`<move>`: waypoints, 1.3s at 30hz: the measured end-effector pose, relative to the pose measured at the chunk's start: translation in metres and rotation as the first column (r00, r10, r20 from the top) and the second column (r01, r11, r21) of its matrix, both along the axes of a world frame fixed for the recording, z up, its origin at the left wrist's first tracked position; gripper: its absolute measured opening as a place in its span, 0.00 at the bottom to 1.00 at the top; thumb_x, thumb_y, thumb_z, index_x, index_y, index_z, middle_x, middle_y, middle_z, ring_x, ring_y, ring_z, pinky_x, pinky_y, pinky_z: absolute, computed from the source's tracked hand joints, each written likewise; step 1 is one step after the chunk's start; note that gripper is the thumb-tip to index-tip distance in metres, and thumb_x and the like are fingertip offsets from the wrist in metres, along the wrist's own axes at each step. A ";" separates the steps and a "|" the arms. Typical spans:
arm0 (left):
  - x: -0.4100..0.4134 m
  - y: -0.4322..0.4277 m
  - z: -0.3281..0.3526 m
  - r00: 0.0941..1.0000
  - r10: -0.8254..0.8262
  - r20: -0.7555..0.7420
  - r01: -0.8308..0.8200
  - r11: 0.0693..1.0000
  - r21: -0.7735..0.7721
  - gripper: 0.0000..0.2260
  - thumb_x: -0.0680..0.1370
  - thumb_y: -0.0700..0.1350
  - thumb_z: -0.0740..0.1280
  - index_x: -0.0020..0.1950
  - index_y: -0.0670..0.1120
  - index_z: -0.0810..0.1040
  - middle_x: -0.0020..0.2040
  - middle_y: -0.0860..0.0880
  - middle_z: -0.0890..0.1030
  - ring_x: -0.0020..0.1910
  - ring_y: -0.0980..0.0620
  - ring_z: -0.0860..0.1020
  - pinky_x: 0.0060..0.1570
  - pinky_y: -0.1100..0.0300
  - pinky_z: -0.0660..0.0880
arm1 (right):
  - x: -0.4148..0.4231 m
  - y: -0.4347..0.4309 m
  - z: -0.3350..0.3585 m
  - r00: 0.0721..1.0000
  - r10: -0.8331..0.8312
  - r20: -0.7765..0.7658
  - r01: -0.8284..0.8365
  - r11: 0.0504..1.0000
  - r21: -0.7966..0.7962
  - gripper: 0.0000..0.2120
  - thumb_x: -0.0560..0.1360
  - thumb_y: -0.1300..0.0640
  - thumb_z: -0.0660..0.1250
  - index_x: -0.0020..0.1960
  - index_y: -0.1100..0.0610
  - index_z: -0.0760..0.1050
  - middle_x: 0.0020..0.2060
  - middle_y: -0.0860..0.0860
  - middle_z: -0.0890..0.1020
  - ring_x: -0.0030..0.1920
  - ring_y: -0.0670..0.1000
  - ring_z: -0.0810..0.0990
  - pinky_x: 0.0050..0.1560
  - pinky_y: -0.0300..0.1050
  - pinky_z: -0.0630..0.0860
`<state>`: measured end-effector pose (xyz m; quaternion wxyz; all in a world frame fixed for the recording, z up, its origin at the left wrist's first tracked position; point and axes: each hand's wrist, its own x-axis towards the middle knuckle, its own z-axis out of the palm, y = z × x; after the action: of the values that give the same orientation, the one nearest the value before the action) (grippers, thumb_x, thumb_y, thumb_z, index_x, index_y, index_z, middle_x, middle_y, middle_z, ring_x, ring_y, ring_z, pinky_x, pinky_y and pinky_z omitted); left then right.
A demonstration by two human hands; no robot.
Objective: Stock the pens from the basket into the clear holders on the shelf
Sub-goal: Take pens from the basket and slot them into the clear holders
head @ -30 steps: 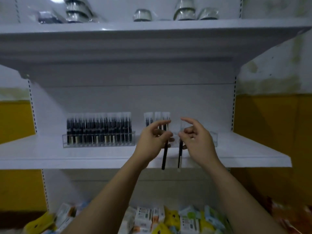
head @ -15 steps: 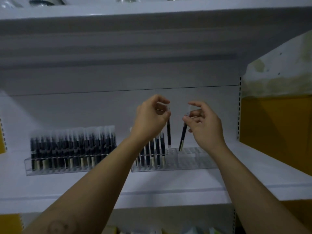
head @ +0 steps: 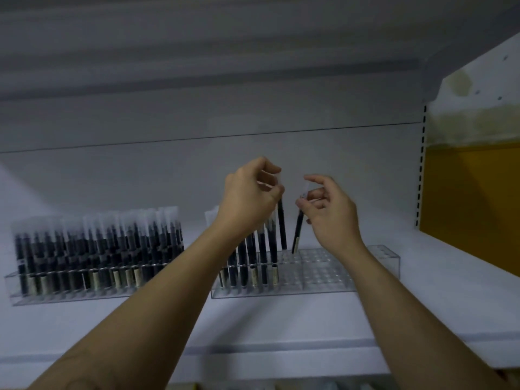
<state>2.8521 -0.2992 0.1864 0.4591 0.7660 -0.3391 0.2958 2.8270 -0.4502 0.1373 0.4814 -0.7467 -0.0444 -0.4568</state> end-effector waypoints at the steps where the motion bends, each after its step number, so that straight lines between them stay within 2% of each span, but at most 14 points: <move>1: 0.001 0.000 0.000 1.000 0.008 -0.003 -0.008 1.000 0.001 0.07 0.75 0.42 0.71 0.51 0.50 0.77 0.44 0.53 0.81 0.41 0.60 0.80 0.40 0.69 0.78 | 0.001 0.001 -0.004 0.999 0.018 -0.030 -0.019 1.000 -0.017 0.18 0.74 0.60 0.71 0.59 0.45 0.74 0.41 0.48 0.79 0.39 0.47 0.79 0.45 0.48 0.81; 3: 0.002 0.001 -0.001 1.000 0.025 -0.012 -0.025 1.000 0.009 0.07 0.75 0.41 0.71 0.50 0.49 0.77 0.44 0.52 0.81 0.41 0.58 0.80 0.38 0.70 0.77 | -0.001 0.002 -0.010 0.994 0.036 -0.101 -0.046 0.995 -0.092 0.20 0.75 0.60 0.70 0.63 0.45 0.73 0.41 0.47 0.79 0.39 0.45 0.79 0.44 0.42 0.78; 5: 0.002 0.001 -0.004 0.999 0.034 -0.003 -0.034 0.998 0.049 0.07 0.75 0.41 0.71 0.50 0.49 0.77 0.44 0.51 0.81 0.43 0.56 0.81 0.41 0.67 0.78 | -0.007 0.001 -0.013 0.989 -0.014 -0.150 -0.020 0.976 -0.216 0.24 0.76 0.58 0.69 0.68 0.42 0.69 0.42 0.44 0.78 0.41 0.44 0.78 0.46 0.39 0.77; 9: -0.002 -0.002 -0.009 0.999 0.030 0.031 -0.036 0.979 0.199 0.07 0.74 0.44 0.72 0.49 0.50 0.76 0.45 0.54 0.81 0.45 0.56 0.81 0.45 0.61 0.79 | -0.019 -0.002 -0.017 0.969 -0.079 -0.232 -0.026 0.907 -0.420 0.32 0.79 0.57 0.64 0.72 0.31 0.54 0.43 0.43 0.78 0.42 0.45 0.80 0.46 0.46 0.80; 12: -0.001 -0.002 -0.008 0.993 0.107 0.056 -0.119 0.944 0.308 0.08 0.73 0.45 0.72 0.48 0.52 0.75 0.46 0.58 0.79 0.49 0.55 0.80 0.50 0.56 0.78 | -0.023 -0.003 -0.017 0.962 -0.072 -0.263 -0.054 0.895 -0.443 0.35 0.79 0.59 0.62 0.71 0.28 0.50 0.42 0.44 0.79 0.39 0.47 0.82 0.45 0.50 0.82; 17: 0.001 -0.002 -0.005 0.976 0.206 0.067 -0.212 0.853 0.476 0.09 0.73 0.46 0.72 0.51 0.51 0.76 0.49 0.54 0.80 0.50 0.52 0.78 0.55 0.51 0.76 | -0.026 -0.002 -0.009 0.935 -0.065 -0.349 -0.105 0.888 -0.448 0.38 0.77 0.64 0.60 0.71 0.29 0.50 0.42 0.47 0.80 0.40 0.49 0.82 0.43 0.47 0.81; 21: 0.000 -0.003 -0.008 0.967 0.218 0.132 -0.255 0.840 0.480 0.08 0.73 0.47 0.71 0.50 0.51 0.77 0.47 0.54 0.81 0.48 0.51 0.79 0.56 0.51 0.74 | -0.027 0.001 -0.009 0.917 -0.142 -0.372 -0.078 0.852 -0.517 0.37 0.75 0.65 0.61 0.71 0.33 0.54 0.42 0.47 0.80 0.41 0.48 0.81 0.47 0.49 0.81; 24: -0.003 -0.001 -0.006 0.959 0.226 0.172 -0.283 0.821 0.496 0.10 0.75 0.49 0.69 0.55 0.52 0.77 0.53 0.54 0.81 0.54 0.52 0.78 0.64 0.51 0.69 | -0.029 0.002 -0.014 0.916 -0.132 -0.378 -0.074 0.872 -0.484 0.37 0.76 0.64 0.61 0.72 0.32 0.52 0.45 0.46 0.79 0.44 0.48 0.81 0.50 0.49 0.81; 27: -0.012 0.004 -0.005 0.937 0.231 0.260 -0.341 0.757 0.558 0.16 0.77 0.54 0.65 0.64 0.54 0.75 0.63 0.53 0.77 0.64 0.52 0.74 0.72 0.50 0.58 | -0.036 0.003 -0.017 0.913 -0.090 -0.398 -0.091 0.906 -0.414 0.40 0.77 0.62 0.63 0.74 0.32 0.46 0.55 0.47 0.76 0.48 0.47 0.79 0.54 0.48 0.79; 30: -0.025 0.017 -0.006 0.937 0.213 0.277 -0.336 0.767 0.547 0.21 0.77 0.55 0.65 0.69 0.53 0.71 0.69 0.51 0.73 0.69 0.52 0.69 0.75 0.50 0.52 | -0.047 0.008 -0.021 0.915 -0.093 -0.392 -0.081 0.910 -0.406 0.41 0.77 0.58 0.66 0.76 0.36 0.43 0.66 0.48 0.70 0.60 0.48 0.74 0.61 0.47 0.74; 33: -0.042 0.034 -0.010 0.934 0.203 0.293 -0.330 0.806 0.491 0.21 0.77 0.54 0.65 0.70 0.53 0.70 0.69 0.53 0.73 0.69 0.53 0.68 0.75 0.51 0.51 | -0.061 0.017 -0.019 0.921 -0.149 -0.359 -0.038 0.885 -0.463 0.39 0.77 0.55 0.66 0.77 0.39 0.46 0.71 0.48 0.65 0.66 0.49 0.70 0.65 0.46 0.70; 39: -0.085 0.076 -0.034 0.931 0.195 0.309 -0.316 0.853 0.415 0.20 0.77 0.50 0.66 0.69 0.52 0.72 0.65 0.52 0.76 0.65 0.51 0.71 0.70 0.56 0.59 | -0.105 0.051 -0.009 0.944 -0.176 -0.280 -0.002 0.843 -0.538 0.34 0.77 0.53 0.67 0.76 0.44 0.55 0.70 0.45 0.64 0.67 0.48 0.68 0.64 0.42 0.67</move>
<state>2.7675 -0.2237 0.1528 0.1742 0.8461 -0.3497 0.3626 2.7218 -0.3992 0.1279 0.2354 -0.9153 -0.0566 -0.3217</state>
